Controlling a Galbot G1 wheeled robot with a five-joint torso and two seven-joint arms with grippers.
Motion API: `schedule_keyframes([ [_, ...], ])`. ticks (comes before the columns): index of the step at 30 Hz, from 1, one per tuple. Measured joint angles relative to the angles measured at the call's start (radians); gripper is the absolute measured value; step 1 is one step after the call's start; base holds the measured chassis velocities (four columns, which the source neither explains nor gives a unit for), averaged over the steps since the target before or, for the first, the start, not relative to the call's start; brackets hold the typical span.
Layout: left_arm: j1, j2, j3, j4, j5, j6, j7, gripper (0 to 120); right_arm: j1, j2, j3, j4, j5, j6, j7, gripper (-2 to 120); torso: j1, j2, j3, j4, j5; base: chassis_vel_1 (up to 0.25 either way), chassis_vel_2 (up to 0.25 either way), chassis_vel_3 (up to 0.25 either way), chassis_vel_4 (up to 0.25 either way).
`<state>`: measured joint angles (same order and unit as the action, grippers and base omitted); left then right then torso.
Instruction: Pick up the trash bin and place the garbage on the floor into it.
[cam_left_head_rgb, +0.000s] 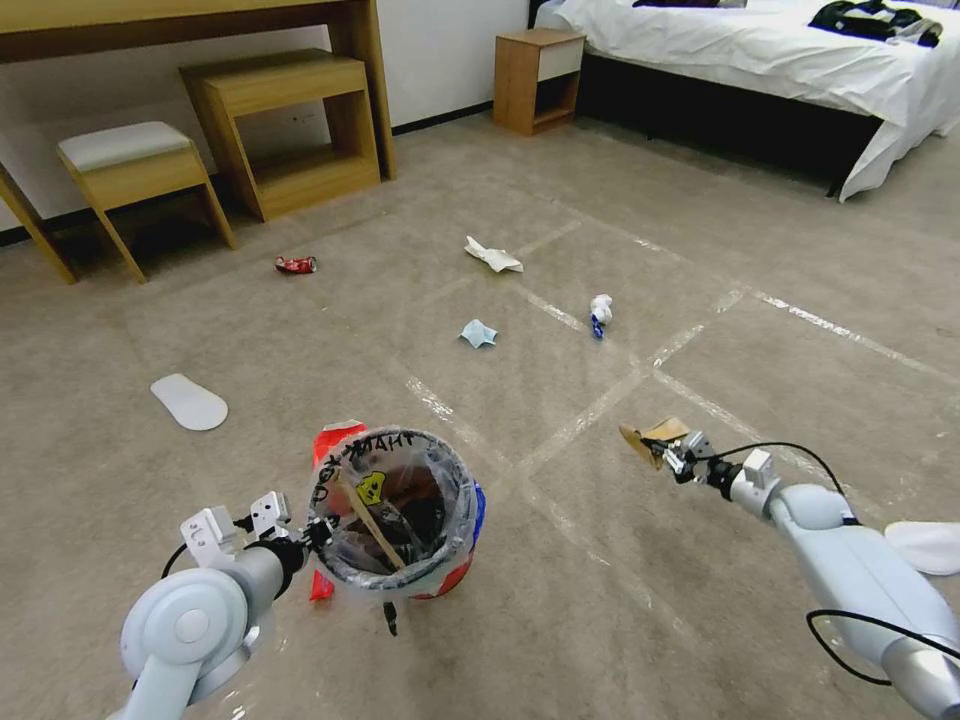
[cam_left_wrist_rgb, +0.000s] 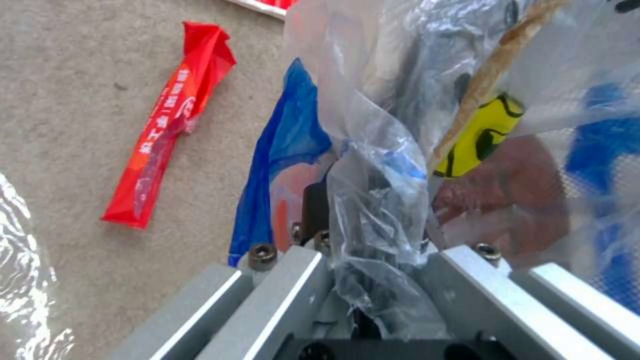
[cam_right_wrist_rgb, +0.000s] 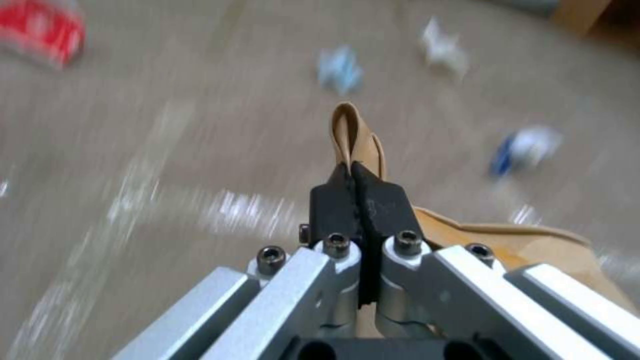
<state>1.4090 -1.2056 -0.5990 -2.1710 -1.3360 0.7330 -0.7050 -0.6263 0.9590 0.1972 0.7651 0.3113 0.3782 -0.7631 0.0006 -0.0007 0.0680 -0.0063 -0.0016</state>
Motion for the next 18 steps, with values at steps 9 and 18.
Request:
schedule_keyframes([
  [9, -0.014, 0.002, 0.013, 0.003, -0.022, -0.009, 0.007, 0, -0.020, -0.040, 0.024, 0.329, 0.164, -0.028, 0.032, 0, 0.000, 0.000, 0.000, 0.0000, -0.0007, 0.000, 0.000, 0.000, 0.000],
  [18, -0.022, 0.001, 0.024, 0.010, -0.033, -0.009, 0.007, 0, 0.000, -0.037, -0.081, 0.588, 0.259, -0.041, 0.042, 0, 0.000, 0.000, 0.000, 0.0003, -0.0009, 0.000, 0.000, 0.000, 0.000],
])
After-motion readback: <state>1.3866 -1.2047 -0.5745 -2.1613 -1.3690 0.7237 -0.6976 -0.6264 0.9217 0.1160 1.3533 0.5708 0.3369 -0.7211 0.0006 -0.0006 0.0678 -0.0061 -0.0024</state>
